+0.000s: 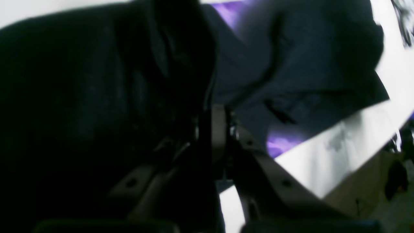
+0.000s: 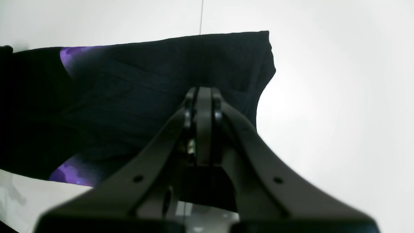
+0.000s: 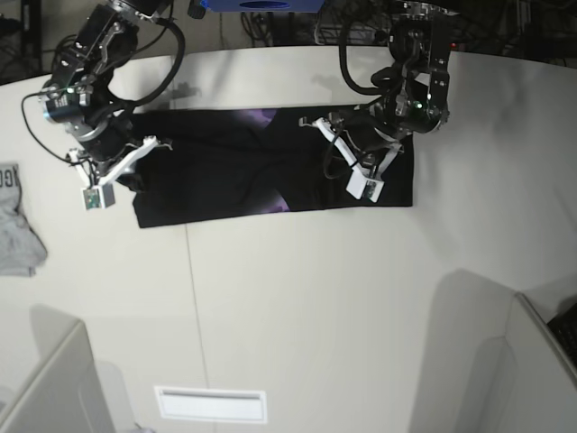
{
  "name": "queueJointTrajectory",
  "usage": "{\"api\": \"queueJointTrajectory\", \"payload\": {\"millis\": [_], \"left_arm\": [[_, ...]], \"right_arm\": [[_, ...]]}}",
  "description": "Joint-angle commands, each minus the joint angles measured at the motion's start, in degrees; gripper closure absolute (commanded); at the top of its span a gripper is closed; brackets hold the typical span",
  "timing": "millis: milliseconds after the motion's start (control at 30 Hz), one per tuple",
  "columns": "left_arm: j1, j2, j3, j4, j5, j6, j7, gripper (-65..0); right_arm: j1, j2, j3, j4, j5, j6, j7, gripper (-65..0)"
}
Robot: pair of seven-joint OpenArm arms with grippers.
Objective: Fold the T-shirt properly
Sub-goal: 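Fold the strip end with the left gripper toward the right gripper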
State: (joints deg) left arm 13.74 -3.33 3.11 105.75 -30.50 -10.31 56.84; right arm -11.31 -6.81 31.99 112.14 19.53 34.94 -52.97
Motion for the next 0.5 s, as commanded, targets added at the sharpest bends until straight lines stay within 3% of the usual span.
{"api": "queueJointTrajectory", "payload": {"millis": [0, 467], "left_arm": [[-0.24, 0.04, 0.18, 1.19, -1.19, -0.29, -0.8, 0.0], [-0.24, 0.04, -0.26, 0.75, -1.19, -0.29, -0.8, 0.0]], "right_arm": [[0.54, 0.35, 0.06, 0.96, 1.0, -0.17, 1.32, 0.0], [0.19, 0.35, 0.06, 0.96, 1.0, -0.17, 1.32, 0.0]]}}
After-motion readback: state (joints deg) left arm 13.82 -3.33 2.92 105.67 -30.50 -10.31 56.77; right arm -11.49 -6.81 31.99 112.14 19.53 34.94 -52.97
